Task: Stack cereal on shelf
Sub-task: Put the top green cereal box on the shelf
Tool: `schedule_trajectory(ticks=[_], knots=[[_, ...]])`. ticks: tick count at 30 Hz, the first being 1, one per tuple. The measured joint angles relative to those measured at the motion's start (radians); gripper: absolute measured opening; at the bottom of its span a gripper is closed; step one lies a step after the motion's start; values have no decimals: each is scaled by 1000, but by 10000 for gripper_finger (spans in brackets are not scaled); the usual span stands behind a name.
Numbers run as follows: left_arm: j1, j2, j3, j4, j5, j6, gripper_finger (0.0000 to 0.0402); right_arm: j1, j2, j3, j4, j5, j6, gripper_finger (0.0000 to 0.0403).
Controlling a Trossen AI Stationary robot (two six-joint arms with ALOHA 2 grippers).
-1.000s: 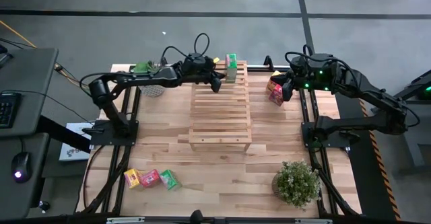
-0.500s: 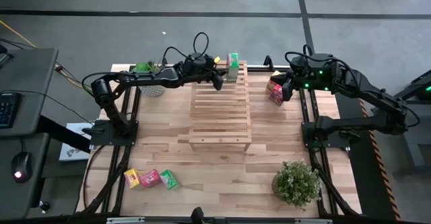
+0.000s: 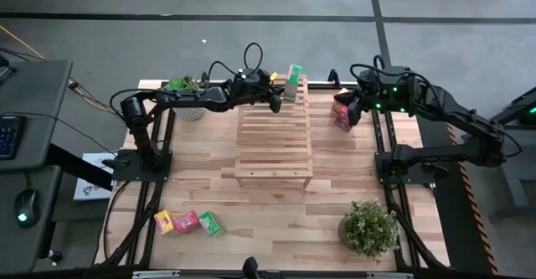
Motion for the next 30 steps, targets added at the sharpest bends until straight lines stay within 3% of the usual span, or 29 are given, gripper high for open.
schedule_trajectory(ticks=[15, 30], knots=[[-6, -28, -3, -19, 75, -32, 0, 0, 24, 0, 3, -3, -8, 0], [-27, -60, -5, -27, 85, -47, 0, 0, 24, 0, 5, -2, -26, 0]])
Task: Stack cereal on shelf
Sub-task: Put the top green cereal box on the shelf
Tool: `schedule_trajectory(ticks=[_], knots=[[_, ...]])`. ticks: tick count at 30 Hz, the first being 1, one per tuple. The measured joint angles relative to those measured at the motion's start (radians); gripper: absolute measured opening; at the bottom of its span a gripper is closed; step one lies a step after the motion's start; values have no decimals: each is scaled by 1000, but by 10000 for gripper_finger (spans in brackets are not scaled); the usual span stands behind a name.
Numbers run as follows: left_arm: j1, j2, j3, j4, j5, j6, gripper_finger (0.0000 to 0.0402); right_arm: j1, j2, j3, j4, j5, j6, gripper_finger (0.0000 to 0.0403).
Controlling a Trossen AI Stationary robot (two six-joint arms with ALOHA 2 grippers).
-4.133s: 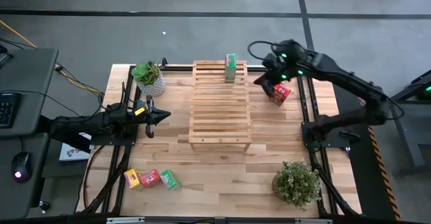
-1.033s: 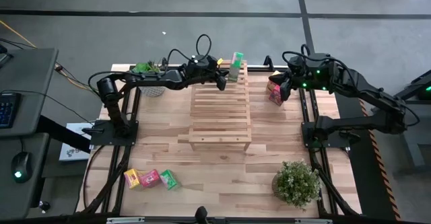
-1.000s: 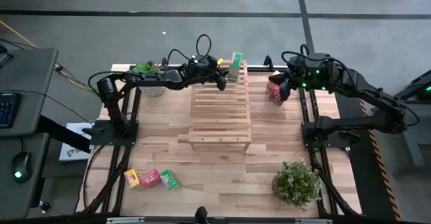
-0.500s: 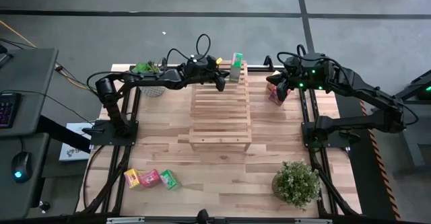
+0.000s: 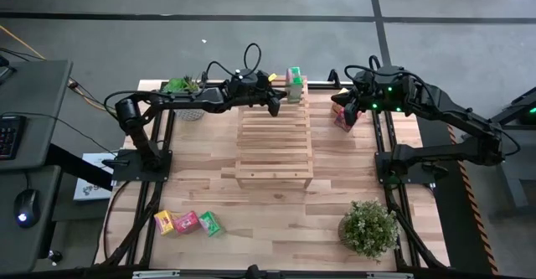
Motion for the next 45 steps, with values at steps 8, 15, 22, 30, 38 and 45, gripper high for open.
schedule_trajectory(ticks=[8, 15, 22, 30, 38, 45], knots=[[12, 0, 0, -9, -12, 25, 0, 0, 0, 0, 0, 0, 0, 0], [44, 0, 0, -8, -24, 31, 0, 0, 0, 0, 1, 0, 0, 0], [59, 0, 1, -6, -7, 33, 0, 0, 0, 0, 2, 0, -8, 0], [58, 19, 4, 33, 37, 42, 0, 0, 0, 0, 23, 0, -8, 0], [57, 32, 3, 40, 2, 49, 0, 0, 0, 0, 25, 1, -3, 0], [59, 37, 3, 45, -2, 50, 0, 0, 0, 0, 25, 1, 0, 0]])
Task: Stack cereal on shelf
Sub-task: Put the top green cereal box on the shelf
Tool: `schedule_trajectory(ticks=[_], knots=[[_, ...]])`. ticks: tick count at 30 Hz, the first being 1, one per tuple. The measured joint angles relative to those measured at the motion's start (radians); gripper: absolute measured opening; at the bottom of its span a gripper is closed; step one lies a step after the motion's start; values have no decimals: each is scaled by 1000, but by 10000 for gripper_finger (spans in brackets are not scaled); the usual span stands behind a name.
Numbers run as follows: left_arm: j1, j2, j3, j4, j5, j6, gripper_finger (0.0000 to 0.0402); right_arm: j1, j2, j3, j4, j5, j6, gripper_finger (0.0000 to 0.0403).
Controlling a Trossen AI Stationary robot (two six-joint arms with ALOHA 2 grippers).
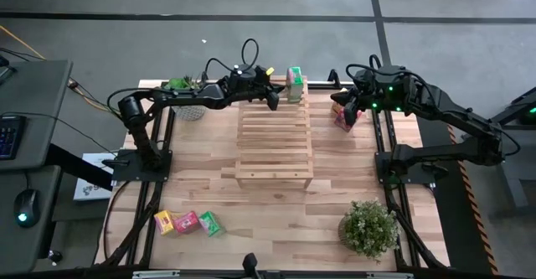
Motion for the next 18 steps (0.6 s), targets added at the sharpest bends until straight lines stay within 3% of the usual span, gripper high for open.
schedule_trajectory(ticks=[18], knots=[[-11, 17, -1, 30, -23, 2, 0, 0, 0, 0, 44, 0, -4, 0]])
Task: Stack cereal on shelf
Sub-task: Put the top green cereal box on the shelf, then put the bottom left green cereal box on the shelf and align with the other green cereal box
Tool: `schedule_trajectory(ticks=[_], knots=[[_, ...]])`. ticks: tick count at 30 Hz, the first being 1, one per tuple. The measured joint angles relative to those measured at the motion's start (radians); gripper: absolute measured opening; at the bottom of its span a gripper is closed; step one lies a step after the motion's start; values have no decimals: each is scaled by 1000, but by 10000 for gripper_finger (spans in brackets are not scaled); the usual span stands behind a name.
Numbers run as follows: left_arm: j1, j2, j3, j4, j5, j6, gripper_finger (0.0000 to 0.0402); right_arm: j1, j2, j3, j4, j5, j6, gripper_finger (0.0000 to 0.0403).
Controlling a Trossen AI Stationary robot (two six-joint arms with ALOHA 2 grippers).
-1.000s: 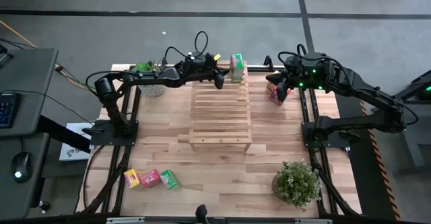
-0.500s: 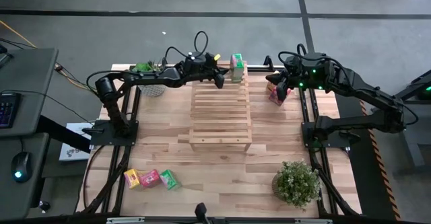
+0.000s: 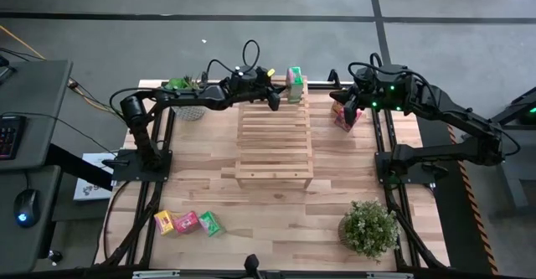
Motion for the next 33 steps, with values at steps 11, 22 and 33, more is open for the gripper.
schedule_trajectory(ticks=[11, 22, 33], knots=[[8, 39, 2, 85, -1, 3, 0, 0, 0, 0, 0, 0, -3, 0], [26, -3, -2, 29, 9, 62, 0, 0, 0, 0, 0, 0, 4, 0], [79, -224, -1, -174, 79, 157, 0, -1, 0, 0, 0, 33, 31, 0]])
